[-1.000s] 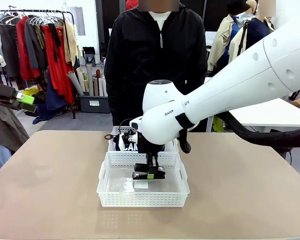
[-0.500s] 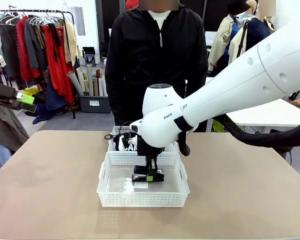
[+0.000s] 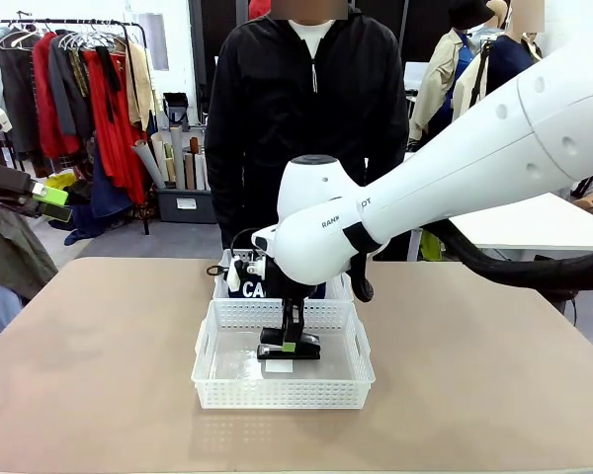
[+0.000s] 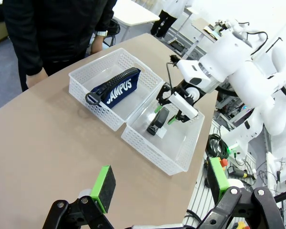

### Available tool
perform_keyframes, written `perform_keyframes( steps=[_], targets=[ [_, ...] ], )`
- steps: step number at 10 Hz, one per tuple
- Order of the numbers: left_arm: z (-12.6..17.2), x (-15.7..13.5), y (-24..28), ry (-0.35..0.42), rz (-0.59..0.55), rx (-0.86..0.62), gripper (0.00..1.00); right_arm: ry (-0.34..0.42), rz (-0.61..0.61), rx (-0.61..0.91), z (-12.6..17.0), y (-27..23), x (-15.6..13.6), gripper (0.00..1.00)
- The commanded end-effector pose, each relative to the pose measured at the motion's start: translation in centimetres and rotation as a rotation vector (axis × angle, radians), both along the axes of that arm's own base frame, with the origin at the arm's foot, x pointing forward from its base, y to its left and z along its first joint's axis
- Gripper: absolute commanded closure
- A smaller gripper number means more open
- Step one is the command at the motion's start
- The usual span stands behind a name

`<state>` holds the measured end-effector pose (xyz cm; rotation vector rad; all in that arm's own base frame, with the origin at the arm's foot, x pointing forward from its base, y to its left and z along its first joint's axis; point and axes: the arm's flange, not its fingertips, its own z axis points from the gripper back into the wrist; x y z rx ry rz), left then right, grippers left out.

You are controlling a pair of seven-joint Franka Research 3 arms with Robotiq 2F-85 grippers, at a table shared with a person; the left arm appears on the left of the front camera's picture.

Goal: Distribute items into two baskets.
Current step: Place the picked Stapler into the Organizing basket as instructed by the person.

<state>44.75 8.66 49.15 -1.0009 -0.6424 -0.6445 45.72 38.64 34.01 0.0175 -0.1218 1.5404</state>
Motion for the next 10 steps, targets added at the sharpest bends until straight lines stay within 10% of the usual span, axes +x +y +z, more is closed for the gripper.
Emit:
perform_keyframes(
  steps=[1, 10],
  targets=[
    [0.1, -0.2, 0.0, -0.001, 0.001, 0.001, 0.0, -0.027, -0.047, 0.021, 1.5, -0.4, -2.0, 0.0],
    [0.1, -0.2, 0.0, -0.001, 0.001, 0.001, 0.0, -0.052, -0.08, 0.002, 3.5, -0.5, -3.0, 0.0]
  ],
)
